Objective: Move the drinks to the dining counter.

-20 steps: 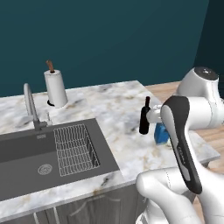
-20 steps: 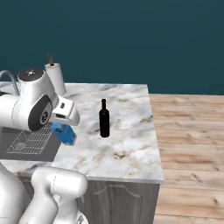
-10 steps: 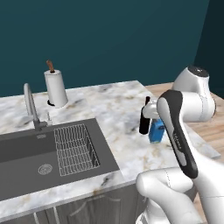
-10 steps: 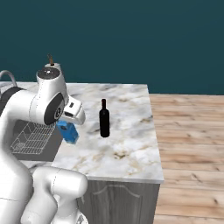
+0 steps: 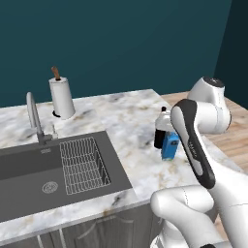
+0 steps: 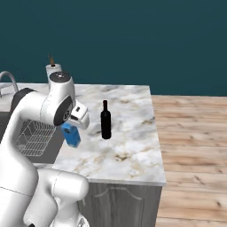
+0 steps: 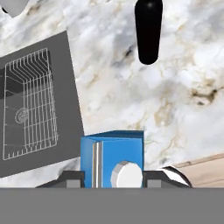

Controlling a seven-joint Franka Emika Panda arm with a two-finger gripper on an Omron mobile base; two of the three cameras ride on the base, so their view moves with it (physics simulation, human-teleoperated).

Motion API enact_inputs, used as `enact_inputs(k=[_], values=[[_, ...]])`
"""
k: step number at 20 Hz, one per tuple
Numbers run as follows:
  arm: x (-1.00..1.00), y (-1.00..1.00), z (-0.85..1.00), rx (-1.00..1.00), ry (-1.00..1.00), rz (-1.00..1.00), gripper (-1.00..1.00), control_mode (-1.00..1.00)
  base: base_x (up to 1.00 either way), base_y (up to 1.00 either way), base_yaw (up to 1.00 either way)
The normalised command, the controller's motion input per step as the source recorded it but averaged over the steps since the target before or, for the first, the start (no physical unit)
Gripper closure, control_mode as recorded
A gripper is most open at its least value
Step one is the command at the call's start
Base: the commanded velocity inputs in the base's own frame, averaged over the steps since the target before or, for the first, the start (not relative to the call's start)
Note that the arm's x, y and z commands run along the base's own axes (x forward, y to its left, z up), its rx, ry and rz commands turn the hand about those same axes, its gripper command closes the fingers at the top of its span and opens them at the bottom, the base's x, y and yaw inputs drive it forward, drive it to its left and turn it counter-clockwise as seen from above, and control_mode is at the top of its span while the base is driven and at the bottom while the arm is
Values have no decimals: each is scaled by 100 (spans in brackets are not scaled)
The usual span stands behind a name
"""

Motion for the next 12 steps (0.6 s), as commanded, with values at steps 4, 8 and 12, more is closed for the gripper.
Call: enact_inputs(k=[4,8,12], values=[[21,0,-25,5,5,-5,100,-100,0,0,0],[26,0,-29,4,5,-5,100,-100,0,0,0],[31,0,-30,2,6,-6,100,-100,0,0,0]])
